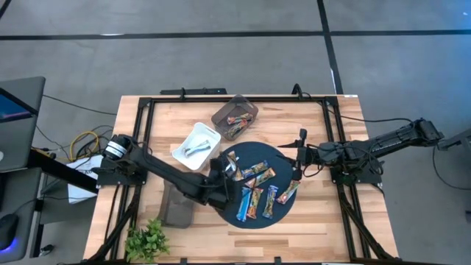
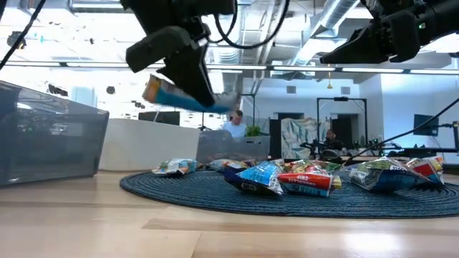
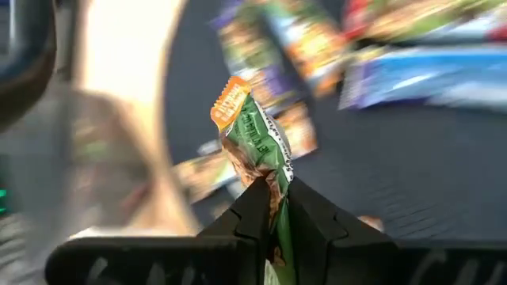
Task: Pick and place Granola Bars by type
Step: Put the yellow granola bar into the white bin, then put the blue granola bar into the bottom black bin
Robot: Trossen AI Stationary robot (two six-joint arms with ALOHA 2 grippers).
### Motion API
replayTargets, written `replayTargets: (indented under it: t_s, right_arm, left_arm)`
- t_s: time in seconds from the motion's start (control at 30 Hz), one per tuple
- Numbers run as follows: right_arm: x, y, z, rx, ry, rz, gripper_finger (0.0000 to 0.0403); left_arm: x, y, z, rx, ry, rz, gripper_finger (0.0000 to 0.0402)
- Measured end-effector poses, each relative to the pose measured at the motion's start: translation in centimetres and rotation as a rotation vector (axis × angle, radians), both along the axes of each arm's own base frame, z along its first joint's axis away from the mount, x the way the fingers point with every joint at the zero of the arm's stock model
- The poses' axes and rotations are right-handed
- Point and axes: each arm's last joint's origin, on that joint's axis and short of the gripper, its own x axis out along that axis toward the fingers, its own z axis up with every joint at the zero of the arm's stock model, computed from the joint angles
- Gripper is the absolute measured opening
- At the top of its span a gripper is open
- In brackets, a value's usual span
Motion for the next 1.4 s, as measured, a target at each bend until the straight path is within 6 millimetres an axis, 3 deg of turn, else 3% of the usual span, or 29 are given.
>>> replayTargets:
  t_s: [0.13,0.37,0.87,1.2,1.4]
  right_arm:
    - [0.0,0.0,0.0,0.005,0.003,-0.002,0.0139]
    - [0.0,0.0,-0.1,0.006,0.004,-0.002,0.0137]
    - [0.0,0.0,-0.1,0.005,0.009,-0.002,0.0138]
    - [-0.1,0.0,-0.3,0.022,0.028,-0.008,0.0138]
    - [-0.1,0.0,-0.3,0.031,0.03,0.015,0.0135]
  left_arm:
    - [-1.0,1.1,1.3,0.146,0.074,0.11,0.0028]
    - [-3.9,5.2,2.2,0.298,0.205,0.424,0.0029]
    - [-4.8,11.8,-0.1,0.296,0.298,0.694,0.0046]
    - [-4.7,12.5,-0.4,0.265,0.347,0.676,0.0139]
    - [-4.3,11.6,0.0,0.249,0.347,0.619,0.0157]
